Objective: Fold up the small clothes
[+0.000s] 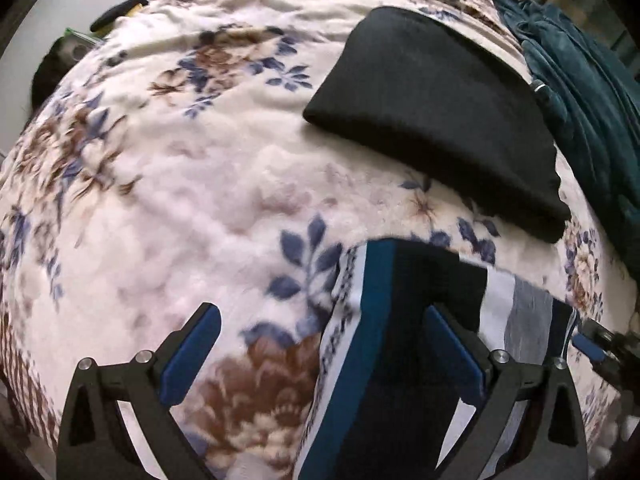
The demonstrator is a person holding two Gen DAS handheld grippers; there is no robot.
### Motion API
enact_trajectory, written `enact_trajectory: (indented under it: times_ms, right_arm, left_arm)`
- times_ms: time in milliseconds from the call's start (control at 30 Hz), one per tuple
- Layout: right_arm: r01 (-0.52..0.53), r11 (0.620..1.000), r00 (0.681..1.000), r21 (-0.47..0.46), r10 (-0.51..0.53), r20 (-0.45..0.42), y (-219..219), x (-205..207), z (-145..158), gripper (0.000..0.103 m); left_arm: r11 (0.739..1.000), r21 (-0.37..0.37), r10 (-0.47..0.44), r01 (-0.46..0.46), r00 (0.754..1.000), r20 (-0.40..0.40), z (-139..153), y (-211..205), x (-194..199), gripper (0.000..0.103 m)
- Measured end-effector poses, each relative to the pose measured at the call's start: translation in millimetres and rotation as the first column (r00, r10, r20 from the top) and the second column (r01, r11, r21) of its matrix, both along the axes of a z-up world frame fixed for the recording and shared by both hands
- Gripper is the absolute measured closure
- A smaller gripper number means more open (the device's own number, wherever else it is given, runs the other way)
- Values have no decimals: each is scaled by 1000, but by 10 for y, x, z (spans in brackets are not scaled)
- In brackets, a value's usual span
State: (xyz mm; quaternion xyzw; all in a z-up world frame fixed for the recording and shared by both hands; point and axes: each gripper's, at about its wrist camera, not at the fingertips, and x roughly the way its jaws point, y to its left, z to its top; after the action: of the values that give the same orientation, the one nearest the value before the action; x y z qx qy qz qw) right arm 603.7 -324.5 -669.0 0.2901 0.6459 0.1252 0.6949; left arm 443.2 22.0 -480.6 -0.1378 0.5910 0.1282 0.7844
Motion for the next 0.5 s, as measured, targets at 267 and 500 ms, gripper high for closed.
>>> enact_trajectory:
  times_ms: [267, 500]
  right_arm:
    - [48, 985, 983, -165, -17, 183, 20, -96, 309, 103]
    - [85, 993, 995, 76, -89, 48, -412, -56, 267, 101]
  left_arm:
    - [999, -38, 18, -19, 1000, -13, -24, -199, -96, 0]
    - [999, 20, -41, 41, 999, -12, 30, -264, -45, 0]
